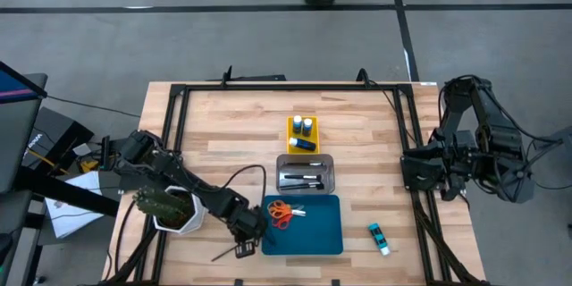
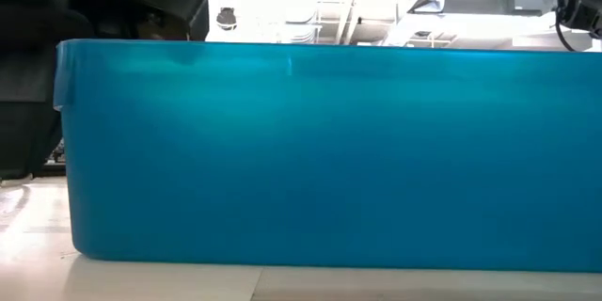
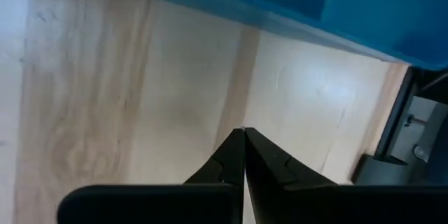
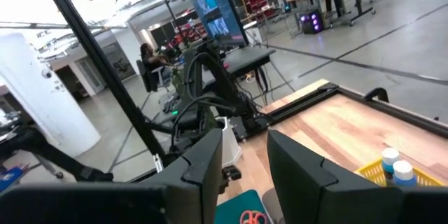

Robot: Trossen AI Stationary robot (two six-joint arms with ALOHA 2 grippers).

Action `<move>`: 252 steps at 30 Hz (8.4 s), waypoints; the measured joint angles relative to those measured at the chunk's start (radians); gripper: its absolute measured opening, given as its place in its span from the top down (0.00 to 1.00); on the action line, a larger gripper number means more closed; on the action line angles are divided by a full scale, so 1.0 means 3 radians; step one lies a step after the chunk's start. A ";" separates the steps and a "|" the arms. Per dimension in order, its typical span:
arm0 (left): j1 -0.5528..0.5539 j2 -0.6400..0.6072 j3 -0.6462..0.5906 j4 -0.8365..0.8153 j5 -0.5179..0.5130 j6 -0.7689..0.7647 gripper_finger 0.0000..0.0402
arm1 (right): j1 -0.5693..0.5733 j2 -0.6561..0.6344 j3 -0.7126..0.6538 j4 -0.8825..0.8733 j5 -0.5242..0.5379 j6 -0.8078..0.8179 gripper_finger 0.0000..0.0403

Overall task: Pick & Place Paint Supplies
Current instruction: Put the makeup brush into the black bin, then put the blue paint bottle into the yellow bin

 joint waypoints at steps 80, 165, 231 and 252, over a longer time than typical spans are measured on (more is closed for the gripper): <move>0.1900 0.0715 0.2813 -0.1399 -0.0425 0.2630 1.00 | -0.0003 -0.0106 0.0000 -0.0139 -0.0009 0.0000 0.72; 0.1877 0.1486 0.2612 -0.0231 -0.0450 0.3750 0.72 | -0.0001 -0.0389 -0.0001 -0.0383 -0.0098 0.0058 0.72; 0.1072 -0.1501 0.1124 -0.1695 -0.1346 0.1794 0.62 | -0.1317 0.2062 0.0001 -0.0385 -0.4032 0.3814 0.72; 0.0798 -0.2667 -0.0607 0.1251 -0.1182 0.1203 0.62 | -0.1077 0.2897 0.0003 0.0022 -0.4740 0.3854 0.67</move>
